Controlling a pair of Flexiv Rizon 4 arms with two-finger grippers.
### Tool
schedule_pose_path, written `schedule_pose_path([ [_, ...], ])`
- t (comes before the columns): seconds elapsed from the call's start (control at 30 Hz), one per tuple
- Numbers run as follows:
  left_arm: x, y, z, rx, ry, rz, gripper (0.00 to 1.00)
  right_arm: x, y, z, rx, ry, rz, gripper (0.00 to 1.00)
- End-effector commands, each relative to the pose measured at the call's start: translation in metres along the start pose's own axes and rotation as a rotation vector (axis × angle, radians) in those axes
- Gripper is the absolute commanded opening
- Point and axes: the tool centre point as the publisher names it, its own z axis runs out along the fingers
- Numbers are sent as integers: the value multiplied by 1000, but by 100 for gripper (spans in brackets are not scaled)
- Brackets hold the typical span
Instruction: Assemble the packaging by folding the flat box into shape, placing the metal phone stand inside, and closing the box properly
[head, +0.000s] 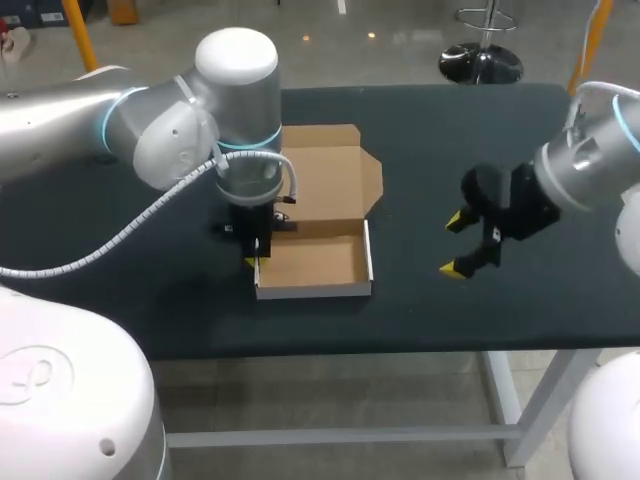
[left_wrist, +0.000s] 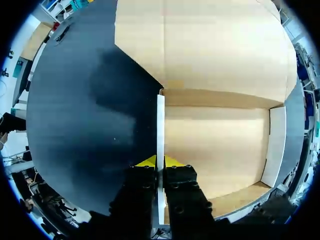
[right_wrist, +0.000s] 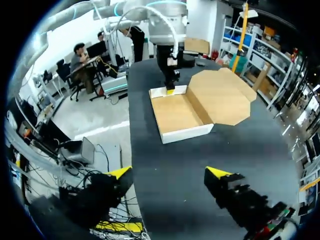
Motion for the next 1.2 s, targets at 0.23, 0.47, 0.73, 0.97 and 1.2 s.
schedule_pose_path([
  [0.23,1,-3,7,37,-113,-19,0,4,-5,-11,-51,25,-36,100],
  [0.47,-3,-5,10,77,-227,-19,0,6,-4,-9,-42,28,-48,100],
  [0.73,-8,-6,11,110,-304,1,0,7,-2,-9,-36,31,-59,100],
  [0.97,-14,-7,13,133,-354,-11,0,7,0,-8,-31,31,-64,100],
  [1.2,-15,-4,11,104,-230,-19,0,6,2,-6,-32,35,-67,100],
])
